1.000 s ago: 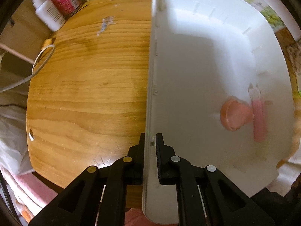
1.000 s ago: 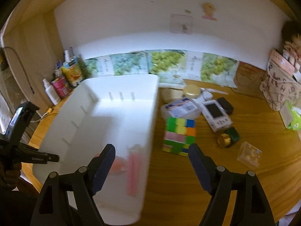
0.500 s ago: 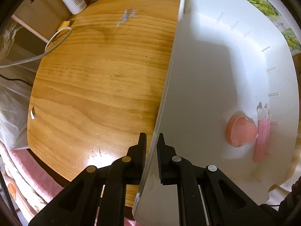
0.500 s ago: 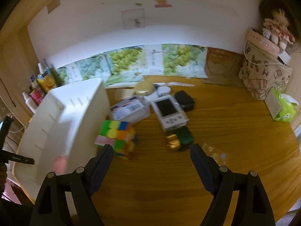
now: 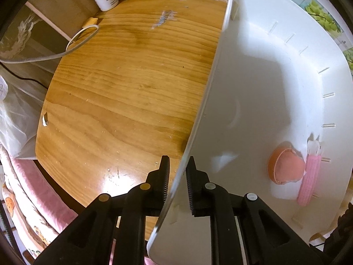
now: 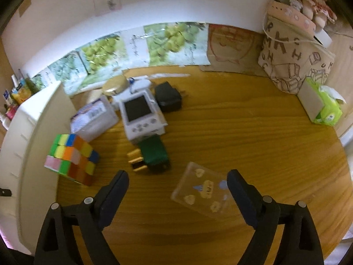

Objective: Organize rigid objects
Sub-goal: 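Grasp the clear cartoon-printed plastic box with the right gripper, then place the clear plastic box into the white bin and open the right gripper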

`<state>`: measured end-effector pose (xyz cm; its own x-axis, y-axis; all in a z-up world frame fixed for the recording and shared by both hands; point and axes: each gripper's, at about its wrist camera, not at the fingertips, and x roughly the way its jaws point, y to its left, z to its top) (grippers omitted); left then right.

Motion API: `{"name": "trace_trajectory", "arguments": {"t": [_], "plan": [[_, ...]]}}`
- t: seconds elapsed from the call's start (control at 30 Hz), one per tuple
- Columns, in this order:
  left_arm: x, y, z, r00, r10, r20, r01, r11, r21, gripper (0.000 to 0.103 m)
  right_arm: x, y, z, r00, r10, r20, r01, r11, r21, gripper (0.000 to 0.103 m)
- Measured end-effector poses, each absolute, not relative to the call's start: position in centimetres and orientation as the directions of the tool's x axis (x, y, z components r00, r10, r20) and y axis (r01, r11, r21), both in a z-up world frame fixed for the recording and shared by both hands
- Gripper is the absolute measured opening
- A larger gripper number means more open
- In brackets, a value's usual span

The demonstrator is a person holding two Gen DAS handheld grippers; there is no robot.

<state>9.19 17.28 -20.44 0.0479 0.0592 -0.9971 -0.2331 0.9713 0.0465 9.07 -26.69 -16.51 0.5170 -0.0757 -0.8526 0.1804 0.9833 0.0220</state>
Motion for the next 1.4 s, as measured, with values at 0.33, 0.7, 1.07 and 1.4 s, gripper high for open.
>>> {"name": "trace_trajectory", "arguments": {"t": [0.33,0.7,1.07,1.4], "plan": [[9.0,17.3,-20.6,0.043,0.064,-0.997,-0.256,0.965,0.051,0.017,9.3,-29.2,-19.6,0.429,-0.077,-0.9,0.23,0.973,0.026,0.091],[9.1,17.5,-20.8,0.039,0.062,-0.997,-0.26,0.964,0.05,0.017,9.7,-29.5,-20.7,0.4,-0.1,-0.911,0.225,0.974,-0.008,0.085],[9.1,17.5,-21.0,0.036,0.052,-0.998,-0.225,0.973,0.042,0.016,9.3,-28.8,-20.2,0.416,-0.107,-0.903,0.206,0.978,-0.021,0.076],[9.6,17.6,-21.9,0.01,0.014,-1.0,-0.163,0.987,0.012,0.013,7.9,-27.0,-17.5,0.459,-0.146,-0.877,0.23,0.972,-0.041,0.076]]}}
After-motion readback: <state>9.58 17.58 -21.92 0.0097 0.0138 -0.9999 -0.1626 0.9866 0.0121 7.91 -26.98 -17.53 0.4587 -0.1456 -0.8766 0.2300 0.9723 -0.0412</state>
